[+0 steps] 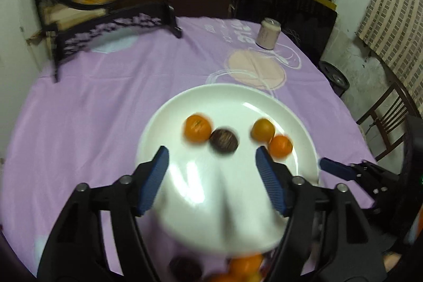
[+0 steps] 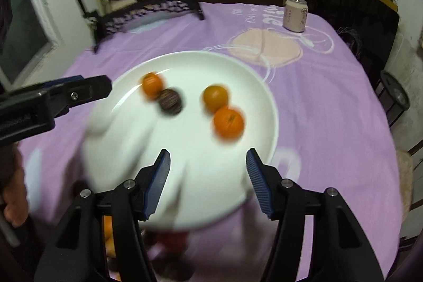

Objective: Organize fruits
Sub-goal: 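Place the passion fruit and mandarin onto the white plate, opening both tools, then grasp a dark passion fruit with the left tool while the right tool grasps an orange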

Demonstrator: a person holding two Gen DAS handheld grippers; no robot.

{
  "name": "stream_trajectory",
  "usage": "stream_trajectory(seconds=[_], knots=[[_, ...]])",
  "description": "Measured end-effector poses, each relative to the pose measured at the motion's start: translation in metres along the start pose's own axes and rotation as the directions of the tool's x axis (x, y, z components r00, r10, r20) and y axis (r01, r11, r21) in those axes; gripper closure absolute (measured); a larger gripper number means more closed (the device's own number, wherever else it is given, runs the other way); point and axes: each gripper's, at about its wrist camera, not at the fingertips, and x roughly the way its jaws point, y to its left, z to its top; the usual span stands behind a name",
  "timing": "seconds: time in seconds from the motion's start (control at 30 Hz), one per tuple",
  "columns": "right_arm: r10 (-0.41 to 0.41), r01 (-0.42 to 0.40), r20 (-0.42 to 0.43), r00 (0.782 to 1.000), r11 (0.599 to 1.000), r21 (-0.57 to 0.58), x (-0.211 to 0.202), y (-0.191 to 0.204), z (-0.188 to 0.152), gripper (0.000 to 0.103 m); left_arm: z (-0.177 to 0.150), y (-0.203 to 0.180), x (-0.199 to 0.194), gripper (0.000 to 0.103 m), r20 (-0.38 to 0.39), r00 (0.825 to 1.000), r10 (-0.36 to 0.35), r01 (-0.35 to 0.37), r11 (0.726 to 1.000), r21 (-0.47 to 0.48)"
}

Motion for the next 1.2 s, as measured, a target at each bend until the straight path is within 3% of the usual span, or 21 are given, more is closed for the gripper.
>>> stream_trajectory(seconds=[0.1,0.23,0.53,0.77,1.0,1.1,1.2], knots=[[0.034,-0.034,0.031,0.999,0.999,0.018,-0.025,0.009,-0.026,0.042,-0.037,0.009,-0.033,0.028,0.040,0.999,0.029,-0.029,1.000,0.000],[0.005,-0.006,0.060,0.998,1.000,0.011,-0.053,0.021,-0.047,0.042,-0.080,0.019,-0.059,0.025,0.051,0.998,0.041,-0.039,0.999,-0.024],[0.000,0.000,0.066,0.998,1.000,0.007,-0.078,0.031,-0.074,0.042,-0.124,0.028,-0.081,0.024,0.022,0.999,0.027,-0.026,0.999,-0.038],[0.098,-0.100,-0.071,0.993,0.995,-0.025,-0.058,0.054,-0.123,0.042,-0.163,0.033,-0.086,0.019,-0.026,0.999,0.019,-0.019,1.000,0.005],[0.110,-0.114,-0.116,0.987,0.993,-0.028,-0.021,0.064,-0.127,0.042,-0.176,0.040,-0.084,0.019,-0.065,0.998,0.014,-0.014,1.000,-0.013],[0.083,-0.088,-0.083,0.993,0.995,-0.057,-0.015,0.065,-0.127,0.067,-0.177,0.038,-0.086,0.019,-0.067,0.998,0.007,-0.008,1.000,-0.008],[0.108,-0.112,-0.087,0.990,0.993,-0.040,-0.016,0.063,-0.126,0.067,-0.178,0.029,-0.083,0.019,-0.085,0.996,-0.012,0.013,1.000,0.010]])
